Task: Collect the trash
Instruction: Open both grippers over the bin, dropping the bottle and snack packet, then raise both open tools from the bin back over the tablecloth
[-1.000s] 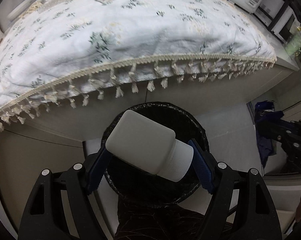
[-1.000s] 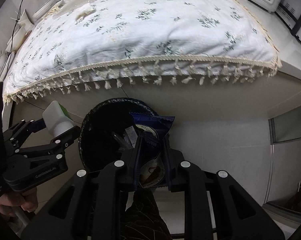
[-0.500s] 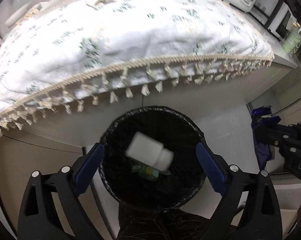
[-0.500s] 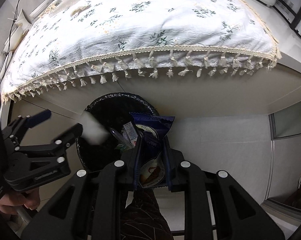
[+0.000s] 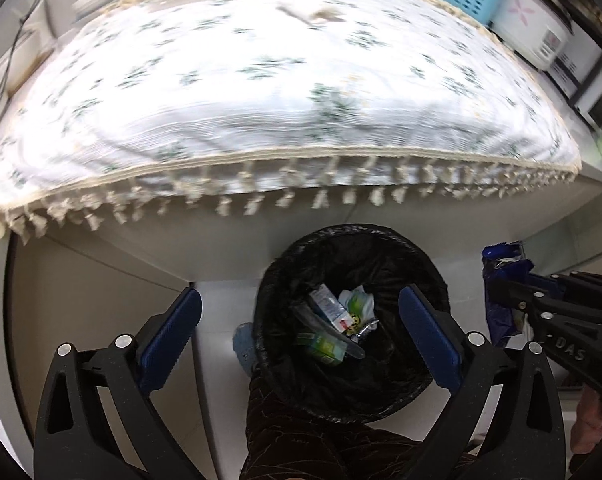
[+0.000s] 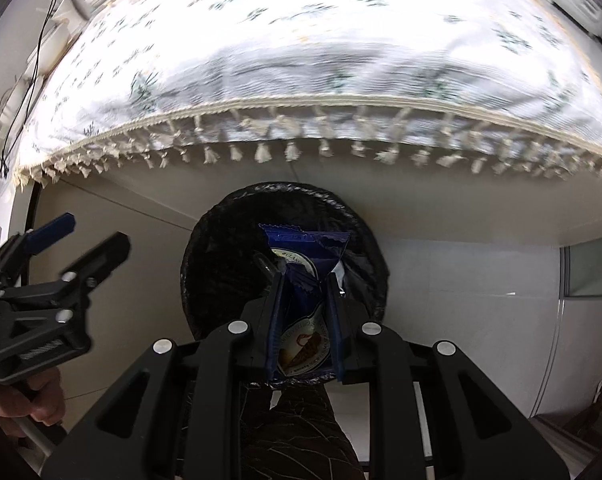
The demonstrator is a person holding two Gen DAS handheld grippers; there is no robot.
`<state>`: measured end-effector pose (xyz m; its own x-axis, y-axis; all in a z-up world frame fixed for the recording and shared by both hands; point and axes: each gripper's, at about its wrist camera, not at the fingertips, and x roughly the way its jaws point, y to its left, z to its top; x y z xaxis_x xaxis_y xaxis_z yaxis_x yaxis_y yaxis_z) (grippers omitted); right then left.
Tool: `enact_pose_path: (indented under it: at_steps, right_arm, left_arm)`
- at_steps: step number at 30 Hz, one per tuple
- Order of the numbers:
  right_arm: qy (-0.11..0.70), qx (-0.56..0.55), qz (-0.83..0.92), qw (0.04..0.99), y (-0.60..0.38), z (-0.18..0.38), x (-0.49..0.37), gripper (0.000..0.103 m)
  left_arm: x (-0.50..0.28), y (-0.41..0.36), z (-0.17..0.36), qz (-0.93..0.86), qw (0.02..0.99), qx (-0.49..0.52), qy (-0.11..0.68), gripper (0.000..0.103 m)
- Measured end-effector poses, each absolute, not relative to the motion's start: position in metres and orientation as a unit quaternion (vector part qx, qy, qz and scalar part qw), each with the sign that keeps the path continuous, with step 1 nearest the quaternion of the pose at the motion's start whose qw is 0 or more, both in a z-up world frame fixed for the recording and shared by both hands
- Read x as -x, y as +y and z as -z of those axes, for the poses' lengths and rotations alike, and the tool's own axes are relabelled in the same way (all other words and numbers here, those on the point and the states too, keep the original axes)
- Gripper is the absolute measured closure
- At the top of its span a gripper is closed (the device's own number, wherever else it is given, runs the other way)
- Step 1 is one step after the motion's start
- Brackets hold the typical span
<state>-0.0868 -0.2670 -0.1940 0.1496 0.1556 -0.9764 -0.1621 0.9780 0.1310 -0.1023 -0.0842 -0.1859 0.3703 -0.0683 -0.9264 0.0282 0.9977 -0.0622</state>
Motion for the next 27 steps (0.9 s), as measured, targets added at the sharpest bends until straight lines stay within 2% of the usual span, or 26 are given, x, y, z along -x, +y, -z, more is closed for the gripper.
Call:
enact_pose_path:
  at_steps: [12,13,15,19,21,27]
  right_arm:
    - [0.660,0.027,-0.120,0.741,-0.240,0.229,0.078,0.079]
    - [0.660,0.028,-0.118,0.741,-0.240,0.230,0.078,0.077]
    - [0.660,0.027,-0.116,0.741,-0.240,0.230,0.077,0.064]
    - [0.657,0.027,-0.110,0.745,-0.242,0.227,0.073,0.051]
    - [0.654,0.029,-0.109,0.748,-0.242,0.222,0.071,0.041]
    - [0.644,0.036,-0.104,0.757,-0.242,0.208,0.062,0.024]
  left_arm:
    - [0.107,-0.053,0.196,-0.005,0.820,0.039,0.572,0.006]
    - [0.106,-0.053,0.197,-0.005,0.819,0.040,0.572,0.006]
    - [0.104,-0.054,0.198,-0.004,0.819,0.039,0.573,0.006]
    - [0.100,-0.055,0.198,-0.001,0.819,0.038,0.573,0.006]
    - [0.098,-0.056,0.197,0.001,0.819,0.038,0.572,0.006]
    - [0.091,-0.049,0.185,0.002,0.822,0.043,0.567,0.006]
